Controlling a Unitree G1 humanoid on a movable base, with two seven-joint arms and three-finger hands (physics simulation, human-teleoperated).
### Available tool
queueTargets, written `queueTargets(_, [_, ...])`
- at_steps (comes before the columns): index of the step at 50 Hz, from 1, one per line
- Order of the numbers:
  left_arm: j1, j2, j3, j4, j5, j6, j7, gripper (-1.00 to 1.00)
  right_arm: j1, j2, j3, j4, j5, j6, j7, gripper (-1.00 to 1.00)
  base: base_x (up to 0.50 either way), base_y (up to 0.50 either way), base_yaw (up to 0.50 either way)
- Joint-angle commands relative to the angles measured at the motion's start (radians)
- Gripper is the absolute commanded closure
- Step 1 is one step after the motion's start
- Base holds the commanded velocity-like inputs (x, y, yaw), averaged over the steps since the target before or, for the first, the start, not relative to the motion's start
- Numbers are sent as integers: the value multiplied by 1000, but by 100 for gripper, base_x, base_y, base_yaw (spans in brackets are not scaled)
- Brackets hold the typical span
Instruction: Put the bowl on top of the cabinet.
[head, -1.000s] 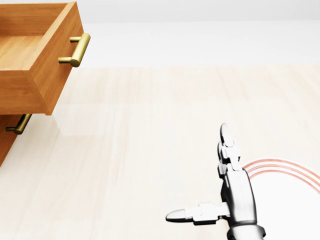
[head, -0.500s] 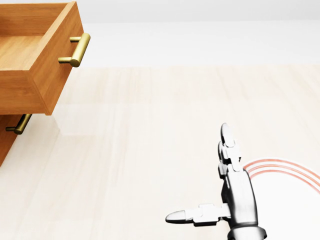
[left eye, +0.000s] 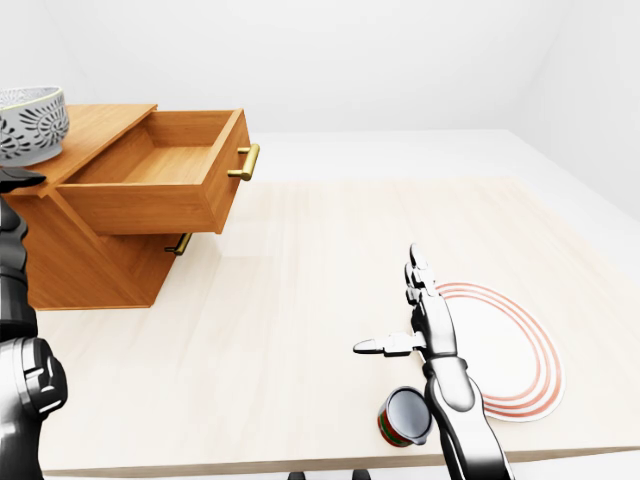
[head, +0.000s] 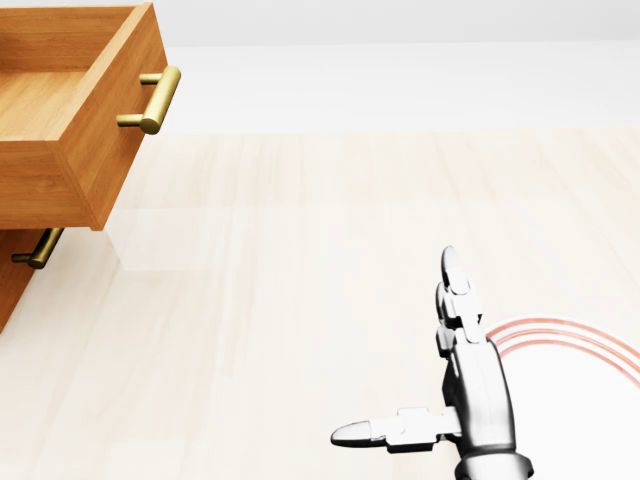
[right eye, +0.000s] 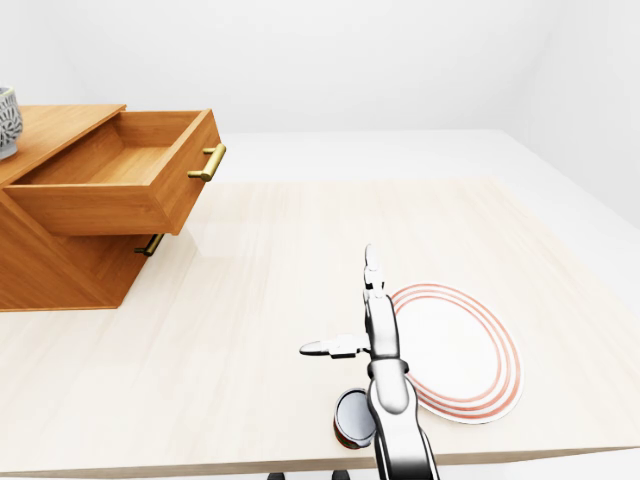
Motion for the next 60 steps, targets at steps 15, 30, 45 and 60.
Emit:
queueTargets(15, [42, -61, -26, -8, -7, 0, 0, -100, 0, 0, -1, 0, 0, -1, 1, -100, 0, 0, 0])
queueTargets(30, [244, -57, 124, -658, -111, 32, -194, -100, 2, 0, 2, 0, -3, -2, -1, -100, 0, 0, 0])
queueTargets(45, [403, -57, 273, -1290, -224, 175, -433, -100, 1, 0, 3, 2, -4, -4, -2, -100, 0, 0, 0])
queueTargets(60, [486, -55, 370, -1700, -327, 175, -567, -100, 7, -1, 4, -14, -5, 3, -2, -100, 0, 0, 0])
